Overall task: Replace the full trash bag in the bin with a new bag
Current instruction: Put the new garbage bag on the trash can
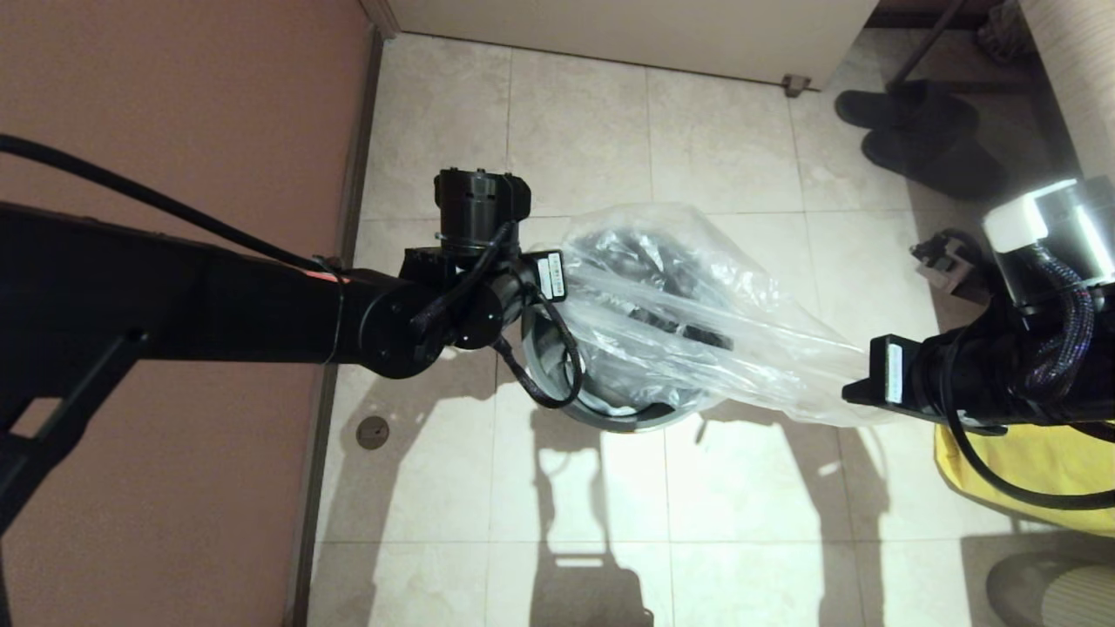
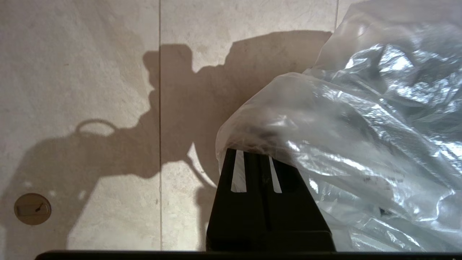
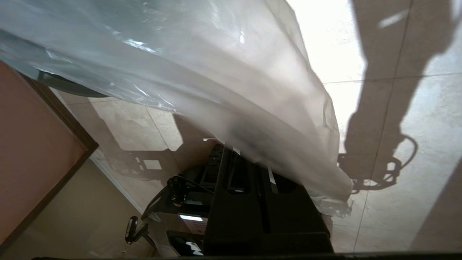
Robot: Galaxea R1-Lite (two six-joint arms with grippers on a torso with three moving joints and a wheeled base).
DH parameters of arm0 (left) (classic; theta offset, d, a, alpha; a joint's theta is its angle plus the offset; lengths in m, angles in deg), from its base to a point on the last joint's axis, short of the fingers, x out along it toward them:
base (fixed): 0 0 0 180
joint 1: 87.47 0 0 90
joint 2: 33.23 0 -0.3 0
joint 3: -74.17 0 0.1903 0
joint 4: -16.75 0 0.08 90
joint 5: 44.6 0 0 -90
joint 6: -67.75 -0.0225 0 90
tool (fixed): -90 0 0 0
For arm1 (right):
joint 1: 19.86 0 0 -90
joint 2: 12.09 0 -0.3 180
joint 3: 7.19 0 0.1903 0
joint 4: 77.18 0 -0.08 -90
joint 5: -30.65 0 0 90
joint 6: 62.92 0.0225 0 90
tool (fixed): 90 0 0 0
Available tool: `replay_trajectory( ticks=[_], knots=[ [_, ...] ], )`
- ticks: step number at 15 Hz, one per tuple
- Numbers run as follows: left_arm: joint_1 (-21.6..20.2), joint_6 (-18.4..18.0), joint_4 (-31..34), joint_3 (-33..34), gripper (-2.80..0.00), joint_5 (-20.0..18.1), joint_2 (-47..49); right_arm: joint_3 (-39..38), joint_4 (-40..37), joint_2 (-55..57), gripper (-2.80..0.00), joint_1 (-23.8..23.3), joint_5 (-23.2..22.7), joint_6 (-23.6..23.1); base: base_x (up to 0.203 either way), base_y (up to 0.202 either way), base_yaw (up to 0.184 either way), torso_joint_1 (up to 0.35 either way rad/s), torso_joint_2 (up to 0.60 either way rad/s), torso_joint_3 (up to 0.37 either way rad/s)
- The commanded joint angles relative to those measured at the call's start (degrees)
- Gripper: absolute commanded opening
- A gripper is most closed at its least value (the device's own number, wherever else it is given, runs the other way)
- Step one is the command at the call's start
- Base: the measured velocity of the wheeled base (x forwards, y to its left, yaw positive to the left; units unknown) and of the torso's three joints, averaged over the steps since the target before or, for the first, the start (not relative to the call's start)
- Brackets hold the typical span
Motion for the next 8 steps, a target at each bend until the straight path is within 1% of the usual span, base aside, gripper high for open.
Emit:
replay_trajectory(
  ticks=[1, 3, 6, 8],
  knots=[
    [-0.5, 0.1, -0.1, -0.1, -2.8, 0.1, -1.4, 0.1, -0.2, 0.0, -2.8, 0.0, 0.0, 0.2, 0.0, 0.0, 0.0, 0.0, 0.0, 0.0],
    [-1.2, 0.1, -0.1, 0.5, -2.8, 0.0, -0.9, 0.0, -0.1, 0.2, -2.8, 0.0, -0.1, 0.2, 0.0, 0.0, 0.0, 0.0, 0.0, 0.0],
    [-1.7, 0.6, -0.4, 3.1, -2.8, -0.2, -0.5, -0.8, 0.0, 2.1, -2.8, 0.0, -0.1, 0.2, 0.0, 0.0, 0.0, 0.0, 0.0, 0.0],
    [-2.2, 0.7, -0.4, 3.4, -2.8, -0.3, -0.3, -2.4, 3.9, 3.2, -2.8, -0.2, -0.1, 0.2, 0.0, 0.0, 0.0, 0.0, 0.0, 0.0]
  ],
)
